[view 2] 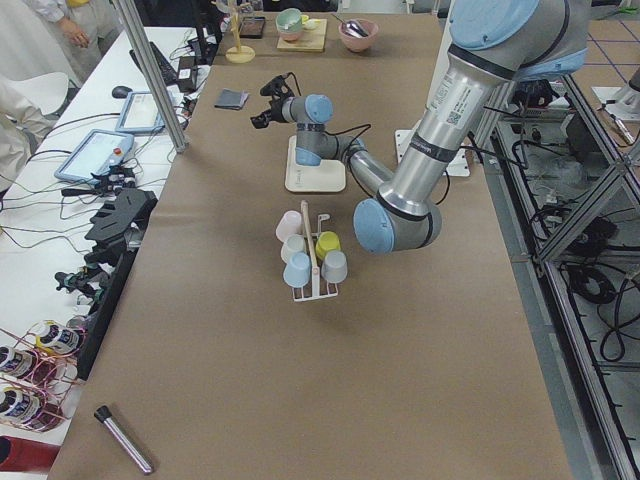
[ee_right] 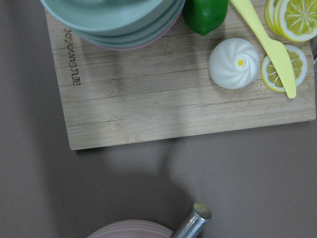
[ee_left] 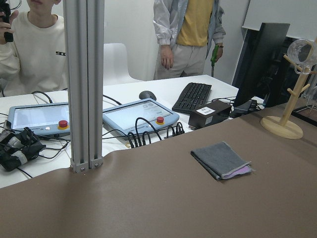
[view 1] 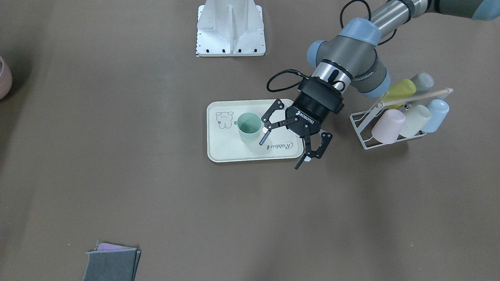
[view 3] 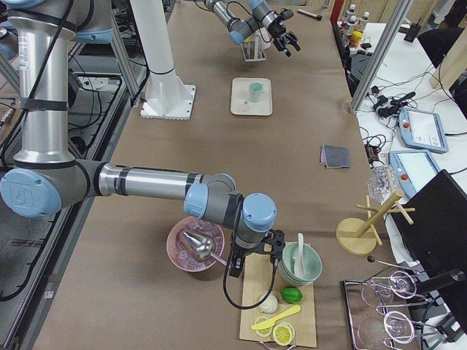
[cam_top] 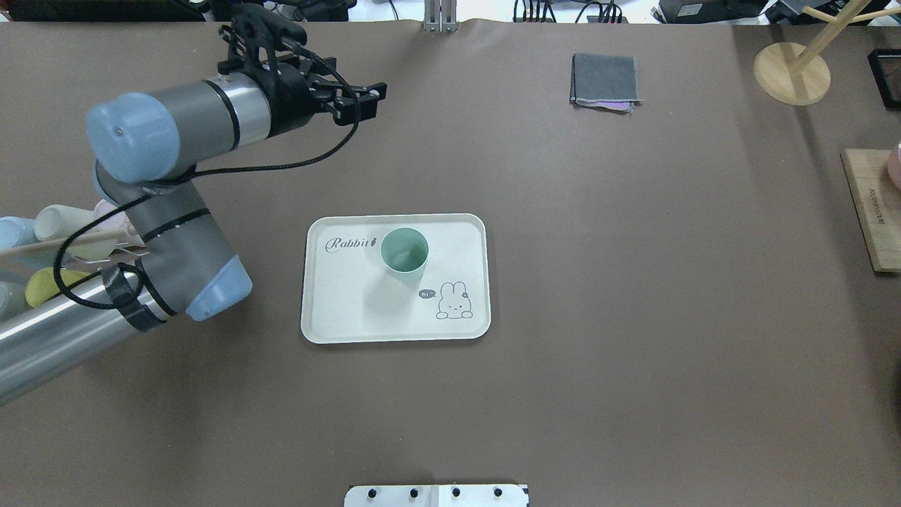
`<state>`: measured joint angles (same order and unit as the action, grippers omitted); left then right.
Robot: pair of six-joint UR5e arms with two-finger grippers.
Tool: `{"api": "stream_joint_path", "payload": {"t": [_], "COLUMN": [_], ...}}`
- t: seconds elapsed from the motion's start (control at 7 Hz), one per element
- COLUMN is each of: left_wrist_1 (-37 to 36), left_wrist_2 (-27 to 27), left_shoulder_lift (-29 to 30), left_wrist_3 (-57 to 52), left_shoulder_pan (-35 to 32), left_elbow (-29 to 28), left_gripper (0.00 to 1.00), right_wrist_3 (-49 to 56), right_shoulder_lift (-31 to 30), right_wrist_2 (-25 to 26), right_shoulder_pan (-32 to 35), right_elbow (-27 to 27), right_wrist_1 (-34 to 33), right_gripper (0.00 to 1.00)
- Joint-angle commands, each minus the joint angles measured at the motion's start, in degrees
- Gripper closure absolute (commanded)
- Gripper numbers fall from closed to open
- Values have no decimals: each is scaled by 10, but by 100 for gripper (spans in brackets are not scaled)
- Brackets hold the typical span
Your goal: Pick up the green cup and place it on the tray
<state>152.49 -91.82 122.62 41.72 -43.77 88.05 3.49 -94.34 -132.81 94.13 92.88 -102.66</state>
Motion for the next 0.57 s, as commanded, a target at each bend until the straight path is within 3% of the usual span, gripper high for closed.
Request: {"api": "stream_joint_path", "payload": {"t": [0.0,0.43], "left_wrist_1": [-25,-32], "left_wrist_2": [-125,-268], "left_shoulder_lift": [-16,-87], "left_wrist_3": [14,8], "left_shoulder_pan": [-97,-215], "left_elbow": [4,0], "left_gripper": [2,2], "right_wrist_3": [-2,-2], "right_shoulder_lift": [0,-1], "right_wrist_2": [1,4], "right_shoulder_pan": [0,0], "right_elbow": [-1,-1], "right_wrist_1": [0,0], "right_gripper": [0,0]}}
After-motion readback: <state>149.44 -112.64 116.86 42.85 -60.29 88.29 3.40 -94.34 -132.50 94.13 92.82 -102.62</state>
